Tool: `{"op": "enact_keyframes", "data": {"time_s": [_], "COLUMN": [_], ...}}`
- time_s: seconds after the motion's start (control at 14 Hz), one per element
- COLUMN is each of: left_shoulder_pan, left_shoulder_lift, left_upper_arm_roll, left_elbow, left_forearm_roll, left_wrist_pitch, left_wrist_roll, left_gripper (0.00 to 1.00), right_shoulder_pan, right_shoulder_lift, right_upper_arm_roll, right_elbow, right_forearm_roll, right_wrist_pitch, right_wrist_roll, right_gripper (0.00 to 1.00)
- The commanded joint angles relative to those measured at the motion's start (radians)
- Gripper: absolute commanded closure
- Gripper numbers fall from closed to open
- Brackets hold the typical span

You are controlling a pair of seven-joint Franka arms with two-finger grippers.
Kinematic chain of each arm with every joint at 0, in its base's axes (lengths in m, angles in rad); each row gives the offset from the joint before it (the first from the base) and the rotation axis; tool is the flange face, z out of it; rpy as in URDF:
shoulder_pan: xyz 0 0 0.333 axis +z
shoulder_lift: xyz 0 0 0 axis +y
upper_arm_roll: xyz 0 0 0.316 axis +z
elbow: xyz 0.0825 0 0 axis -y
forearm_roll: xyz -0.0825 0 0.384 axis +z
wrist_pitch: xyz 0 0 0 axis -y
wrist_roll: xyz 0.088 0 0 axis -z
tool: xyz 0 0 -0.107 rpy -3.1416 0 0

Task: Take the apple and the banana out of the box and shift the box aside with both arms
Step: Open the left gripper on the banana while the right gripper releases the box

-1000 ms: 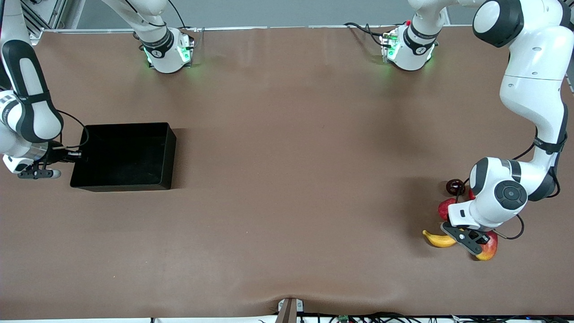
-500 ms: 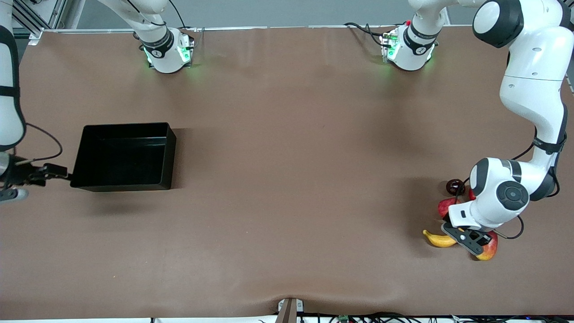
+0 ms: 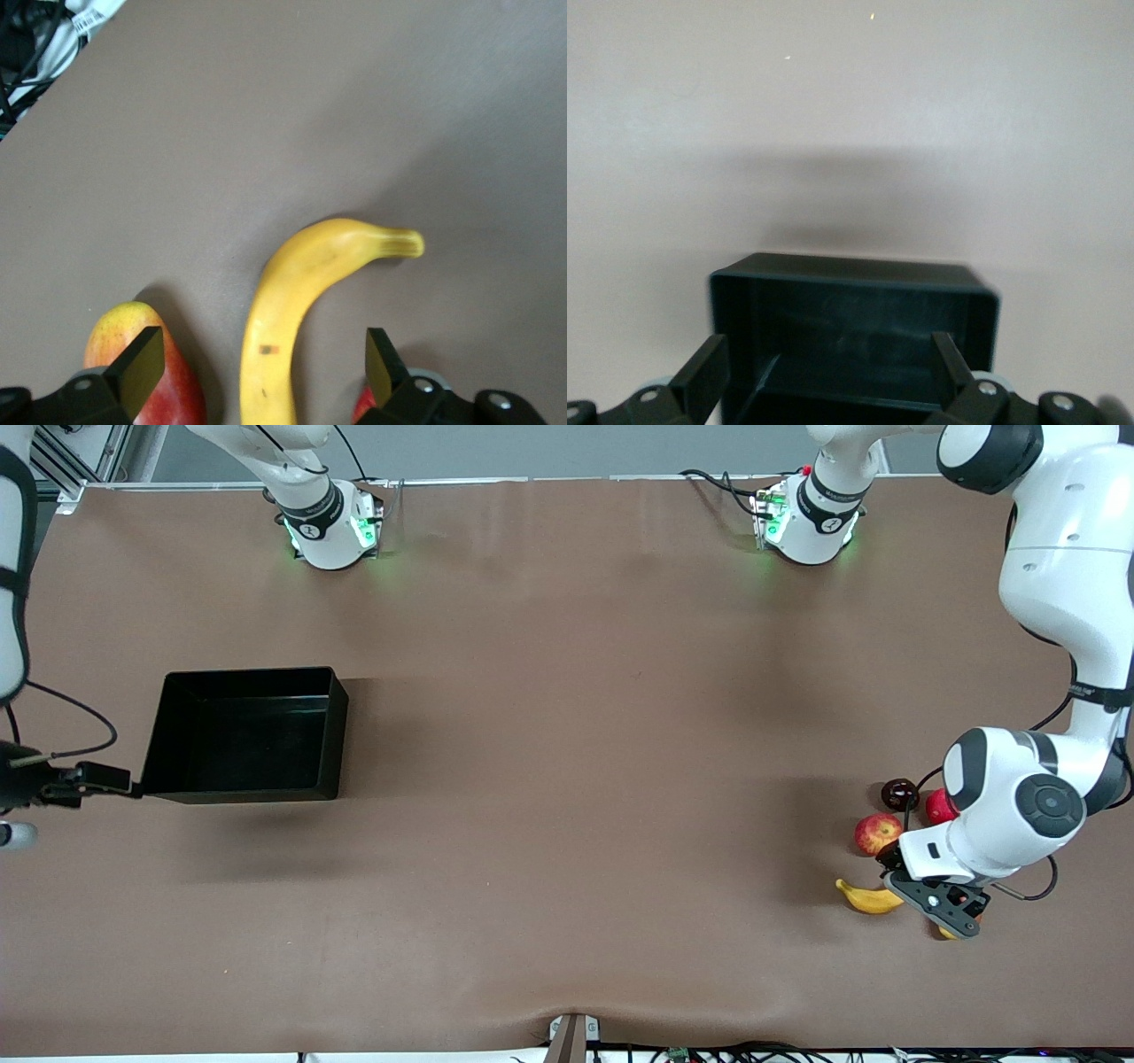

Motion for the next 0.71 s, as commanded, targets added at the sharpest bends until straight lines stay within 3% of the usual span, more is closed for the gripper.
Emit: {"op": "enact_keyframes", "data": {"time_s": [0.0, 0.14, 0.43, 0.64], "left_shoulder_pan": [0.001, -0.001, -0.014, -0.022], "left_shoulder_lift": [-0.06, -0.093, -0.169, -0.199], "left_upper_arm_roll": [-0.004, -0.007, -0.015, -0.016], "left_elbow": [-0.013, -0.013, -0.015, -0.012], "left_forearm_roll": [-0.071, -0.096, -0.095, -0.095], "left_wrist_pitch": [-0.064, -0.113, -0.225, -0.264], "left_wrist_roll": [-0.029, -0.074, -0.235, -0.302], "left_gripper": [0.0, 0.0, 0.0, 0.0], "right_shoulder_pan": [0.058, 0.093, 0.129, 0.138], "right_shoulder_lift": [-0.118, -0.21, -0.44, -0.497], "right_upper_arm_roll": [-0.006, -0.005, -0.009, -0.012], "right_elbow": [-0.02, -0.04, -0.197, -0.234], "right_forearm_roll": [-0.062, -0.093, -0.097, -0.1], "right_wrist_pitch": [-0.089, -0.2, -0.262, -0.265], "right_wrist_roll": [0.155, 0.162, 0.166, 0.242], "right_gripper": [0.0, 0.0, 0.0, 0.0]}}
